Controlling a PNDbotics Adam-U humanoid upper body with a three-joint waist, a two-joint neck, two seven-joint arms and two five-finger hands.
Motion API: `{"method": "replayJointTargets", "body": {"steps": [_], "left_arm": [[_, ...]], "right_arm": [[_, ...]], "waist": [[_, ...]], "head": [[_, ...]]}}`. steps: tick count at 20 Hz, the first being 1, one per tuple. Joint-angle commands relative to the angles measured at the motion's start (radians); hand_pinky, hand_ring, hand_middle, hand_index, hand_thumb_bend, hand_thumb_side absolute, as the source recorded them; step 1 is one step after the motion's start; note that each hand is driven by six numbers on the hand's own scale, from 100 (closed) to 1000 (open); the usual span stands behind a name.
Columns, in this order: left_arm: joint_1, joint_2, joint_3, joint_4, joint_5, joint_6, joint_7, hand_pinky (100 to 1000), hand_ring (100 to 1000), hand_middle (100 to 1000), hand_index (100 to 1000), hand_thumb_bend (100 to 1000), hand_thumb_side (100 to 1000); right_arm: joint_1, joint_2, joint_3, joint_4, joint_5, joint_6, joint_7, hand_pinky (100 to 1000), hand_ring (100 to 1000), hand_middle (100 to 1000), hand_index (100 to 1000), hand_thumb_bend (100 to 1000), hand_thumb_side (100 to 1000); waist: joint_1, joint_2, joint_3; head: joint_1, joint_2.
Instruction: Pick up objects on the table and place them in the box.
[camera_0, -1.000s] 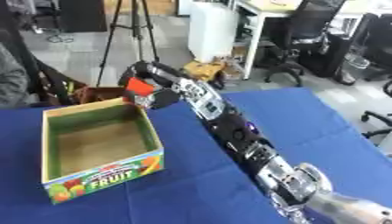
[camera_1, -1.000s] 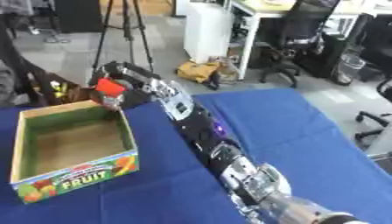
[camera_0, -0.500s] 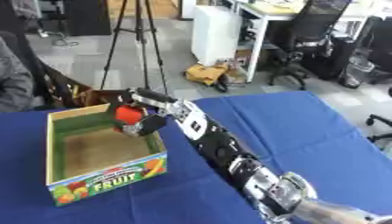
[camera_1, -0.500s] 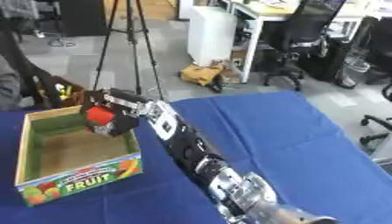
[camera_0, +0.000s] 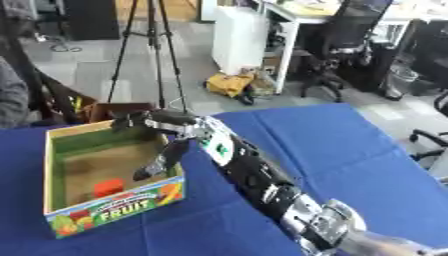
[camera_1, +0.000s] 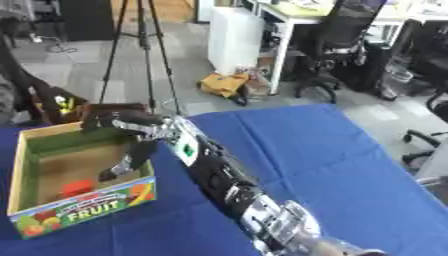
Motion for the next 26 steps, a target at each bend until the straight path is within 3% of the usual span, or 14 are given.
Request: {"method": "replayJointTargets", "body": {"steps": [1,6,10,14,17,20,26], "left_arm": [[-0.009,0.003,0.004,-0.021,0.003,-0.002,0.005,443,798,440,620,534,798],[0.001,0.008,0.015,-0.019,0.000,-0.004,0.018,441,799,439,619,536,798],[0.012,0.012,0.031,-0.018,-0.005,-0.008,0.036,440,801,439,617,535,797],[0.023,0.015,0.046,-0.017,-0.012,-0.011,0.056,439,802,439,616,535,797],[0.025,0.016,0.049,-0.017,-0.014,-0.012,0.062,439,806,447,617,535,797],[0.037,0.020,0.066,-0.014,-0.019,-0.013,0.080,439,818,466,619,537,797],[0.049,0.022,0.076,-0.010,-0.028,-0.011,0.106,442,856,516,630,540,798]], "right_arm": [[-0.015,-0.006,-0.026,-0.042,0.054,-0.153,0.125,896,897,920,897,589,564],[-0.003,0.000,-0.052,-0.044,0.031,-0.137,0.048,937,911,928,872,531,550],[0.040,0.002,-0.047,-0.056,-0.033,-0.093,-0.018,975,917,929,841,440,550],[0.104,-0.005,-0.014,-0.144,-0.100,-0.069,-0.085,971,904,920,824,404,548],[0.132,-0.018,0.011,-0.194,-0.150,-0.039,-0.133,964,890,905,811,373,564],[0.201,-0.013,0.035,-0.267,-0.200,-0.033,-0.180,963,882,899,803,371,573],[0.312,0.007,0.061,-0.421,-0.296,0.044,-0.148,969,876,893,792,374,588]], "waist": [[0.007,-0.011,-0.011],[0.012,-0.007,-0.063],[0.019,0.001,-0.135],[0.028,0.006,-0.200],[0.029,0.009,-0.217],[0.037,0.012,-0.281],[0.046,0.014,-0.341]], "head": [[0.007,-0.013],[0.029,-0.004],[0.067,-0.004],[0.125,0.003],[0.146,0.008],[0.202,0.015],[0.260,0.025]]}}
